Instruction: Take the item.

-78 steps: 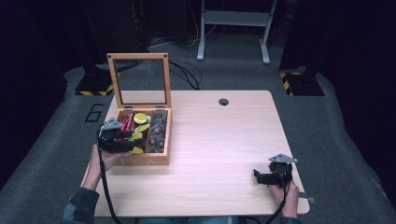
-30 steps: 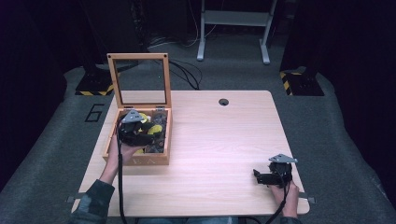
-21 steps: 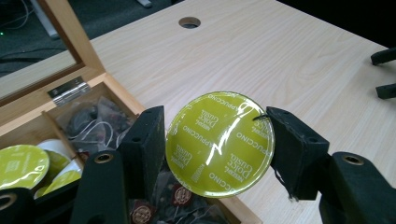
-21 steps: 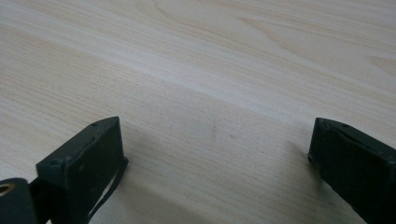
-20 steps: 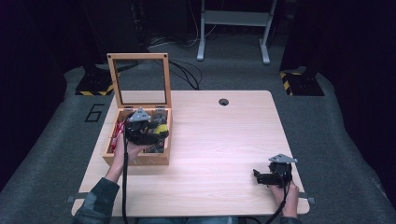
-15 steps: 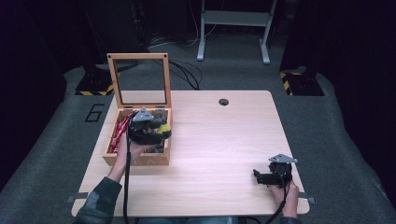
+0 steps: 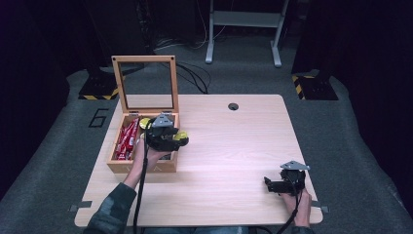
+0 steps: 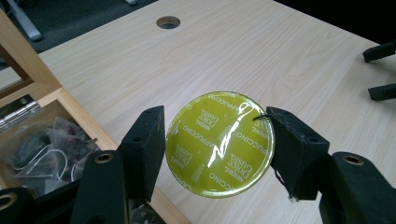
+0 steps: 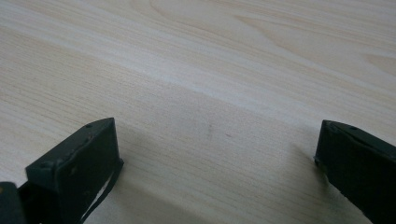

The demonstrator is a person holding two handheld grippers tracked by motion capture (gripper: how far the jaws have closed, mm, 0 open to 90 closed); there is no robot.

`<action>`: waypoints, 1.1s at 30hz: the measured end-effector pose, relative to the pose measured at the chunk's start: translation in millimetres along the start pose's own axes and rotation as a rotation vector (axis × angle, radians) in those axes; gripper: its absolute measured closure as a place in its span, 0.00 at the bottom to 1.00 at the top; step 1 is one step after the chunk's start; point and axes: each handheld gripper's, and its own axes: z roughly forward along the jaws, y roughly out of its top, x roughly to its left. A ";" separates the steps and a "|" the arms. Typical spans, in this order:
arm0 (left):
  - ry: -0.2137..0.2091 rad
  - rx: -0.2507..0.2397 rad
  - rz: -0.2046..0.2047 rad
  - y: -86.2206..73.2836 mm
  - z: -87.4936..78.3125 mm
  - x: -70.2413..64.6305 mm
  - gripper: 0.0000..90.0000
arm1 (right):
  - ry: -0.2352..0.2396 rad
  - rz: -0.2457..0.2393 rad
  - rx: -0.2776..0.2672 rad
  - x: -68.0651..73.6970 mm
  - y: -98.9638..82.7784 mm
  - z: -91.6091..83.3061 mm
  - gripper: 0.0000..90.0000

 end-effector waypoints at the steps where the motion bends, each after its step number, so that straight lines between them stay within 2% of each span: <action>1: 0.001 -0.001 -0.006 0.3 1.5 -1.4 0.44 | -0.004 -0.005 0.000 0.0 0.0 0.1 0.00; 3: 0.002 0.001 0.002 0.9 2.7 -1.3 0.44 | -0.004 -0.007 0.000 0.0 0.0 0.0 0.00; 13: -0.001 0.006 -0.008 2.9 19.1 -8.2 0.44 | 0.003 0.006 0.000 0.2 0.0 0.1 0.00; 17: 0.010 0.011 -0.010 2.9 27.0 -10.9 0.44 | 0.003 0.006 0.000 0.2 0.0 0.1 0.00; 33: 0.019 0.040 -0.005 4.3 57.3 -29.3 0.44 | 0.004 0.005 0.000 0.1 -0.1 0.0 0.00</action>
